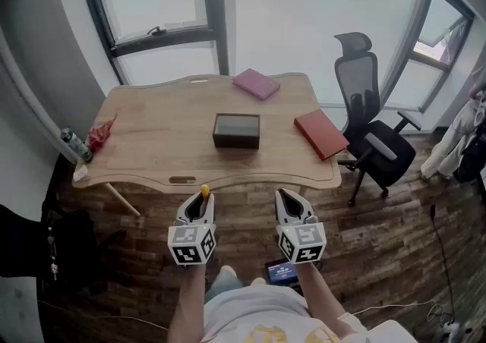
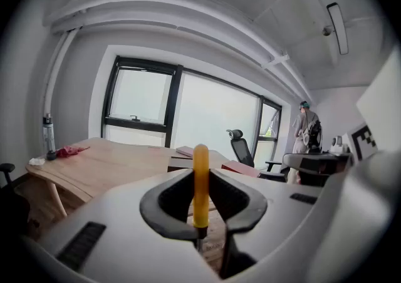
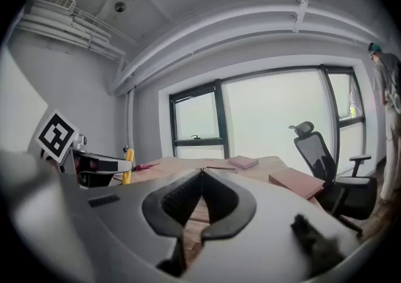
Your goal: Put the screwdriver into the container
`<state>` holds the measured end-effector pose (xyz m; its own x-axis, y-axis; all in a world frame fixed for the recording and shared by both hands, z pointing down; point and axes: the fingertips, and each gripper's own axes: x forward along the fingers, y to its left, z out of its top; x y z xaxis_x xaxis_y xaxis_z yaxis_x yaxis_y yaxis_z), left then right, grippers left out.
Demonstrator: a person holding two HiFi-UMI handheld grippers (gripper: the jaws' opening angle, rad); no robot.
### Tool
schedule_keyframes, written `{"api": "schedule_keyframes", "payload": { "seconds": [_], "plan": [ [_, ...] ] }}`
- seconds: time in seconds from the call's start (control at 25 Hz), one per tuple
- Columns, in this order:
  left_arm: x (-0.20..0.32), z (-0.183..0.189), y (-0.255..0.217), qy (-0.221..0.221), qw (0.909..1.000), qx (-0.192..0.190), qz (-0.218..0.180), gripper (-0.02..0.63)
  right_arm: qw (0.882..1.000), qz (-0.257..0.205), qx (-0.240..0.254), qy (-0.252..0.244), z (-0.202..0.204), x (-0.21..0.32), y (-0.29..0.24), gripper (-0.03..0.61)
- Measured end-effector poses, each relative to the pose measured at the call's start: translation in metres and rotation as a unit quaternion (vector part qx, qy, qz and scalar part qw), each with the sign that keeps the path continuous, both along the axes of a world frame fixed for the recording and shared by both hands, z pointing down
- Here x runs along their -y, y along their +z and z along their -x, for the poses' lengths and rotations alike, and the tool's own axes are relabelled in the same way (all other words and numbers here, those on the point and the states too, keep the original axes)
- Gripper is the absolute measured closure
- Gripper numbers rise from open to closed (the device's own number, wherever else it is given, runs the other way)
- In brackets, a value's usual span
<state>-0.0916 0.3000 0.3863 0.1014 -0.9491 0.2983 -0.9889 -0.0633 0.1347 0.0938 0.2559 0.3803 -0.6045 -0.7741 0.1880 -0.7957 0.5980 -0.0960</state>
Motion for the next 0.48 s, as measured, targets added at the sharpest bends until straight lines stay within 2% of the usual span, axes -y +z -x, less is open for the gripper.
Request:
{"api": "schedule_keyframes", "payload": {
  "seconds": [0.48],
  "plan": [
    [0.0024, 0.0020, 0.0007, -0.007, 0.9999, 0.004, -0.007, 0.534, 1.000, -0.003, -0.010, -0.001, -0.0008, 0.0015, 0.0037, 0.546]
  ]
}}
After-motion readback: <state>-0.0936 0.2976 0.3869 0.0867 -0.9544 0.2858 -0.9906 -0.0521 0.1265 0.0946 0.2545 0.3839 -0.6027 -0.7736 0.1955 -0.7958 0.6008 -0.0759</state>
